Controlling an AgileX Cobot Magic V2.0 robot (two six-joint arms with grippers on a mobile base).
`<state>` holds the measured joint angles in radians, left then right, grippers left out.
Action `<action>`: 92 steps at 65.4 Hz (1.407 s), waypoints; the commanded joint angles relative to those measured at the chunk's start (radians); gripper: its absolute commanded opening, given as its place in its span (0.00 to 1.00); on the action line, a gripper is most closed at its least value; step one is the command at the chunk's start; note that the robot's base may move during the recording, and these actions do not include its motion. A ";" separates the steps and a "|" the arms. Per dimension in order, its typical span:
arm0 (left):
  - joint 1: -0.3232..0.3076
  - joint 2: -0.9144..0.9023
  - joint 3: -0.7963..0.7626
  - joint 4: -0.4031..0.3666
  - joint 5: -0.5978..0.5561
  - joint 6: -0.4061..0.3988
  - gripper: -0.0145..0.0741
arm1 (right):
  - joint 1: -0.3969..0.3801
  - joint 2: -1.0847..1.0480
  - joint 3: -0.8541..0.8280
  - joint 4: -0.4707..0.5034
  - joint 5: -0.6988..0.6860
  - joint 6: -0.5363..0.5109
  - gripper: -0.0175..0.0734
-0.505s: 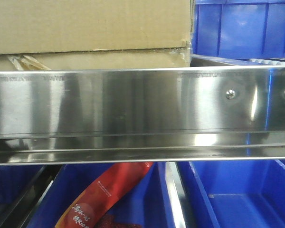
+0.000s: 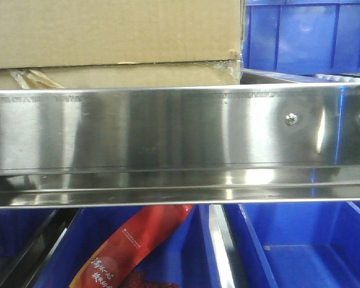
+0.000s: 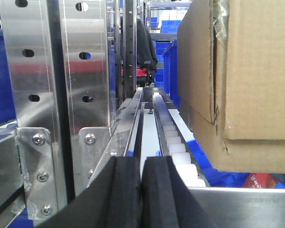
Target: Grab carton from right shelf to conveyor
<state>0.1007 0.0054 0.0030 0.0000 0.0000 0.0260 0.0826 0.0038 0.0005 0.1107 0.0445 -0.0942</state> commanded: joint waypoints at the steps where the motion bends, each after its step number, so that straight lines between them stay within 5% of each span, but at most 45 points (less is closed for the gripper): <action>1: -0.007 -0.005 -0.003 -0.006 -0.051 0.002 0.18 | 0.001 -0.004 0.000 -0.001 -0.031 -0.006 0.13; 22: -0.007 -0.005 -0.003 -0.009 -0.126 0.002 0.18 | 0.001 -0.004 0.000 -0.001 -0.109 -0.006 0.13; 34: -0.007 -0.005 -0.003 -0.137 -0.146 0.002 0.18 | 0.001 -0.004 0.000 0.007 -0.165 -0.006 0.13; 45: -0.007 -0.005 -0.111 -0.078 -0.074 0.002 0.21 | 0.001 -0.004 -0.129 0.007 -0.013 -0.006 0.14; 53: -0.007 0.019 -0.313 0.035 0.156 0.002 0.36 | 0.001 0.020 -0.266 0.007 0.069 -0.006 0.40; 63: -0.022 0.129 -0.540 0.030 0.330 0.002 0.53 | 0.001 0.128 -0.399 0.007 0.065 -0.006 0.83; 80: -0.043 0.392 -0.795 0.016 0.406 0.002 0.77 | 0.001 0.352 -0.578 0.007 0.060 -0.006 0.82; 92: -0.145 0.565 -0.943 -0.028 0.473 0.022 0.81 | 0.055 0.551 -0.731 0.007 0.067 -0.006 0.82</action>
<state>0.0006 0.5006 -0.8794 -0.0109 0.4486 0.0280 0.1049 0.4718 -0.6580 0.1171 0.1216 -0.0942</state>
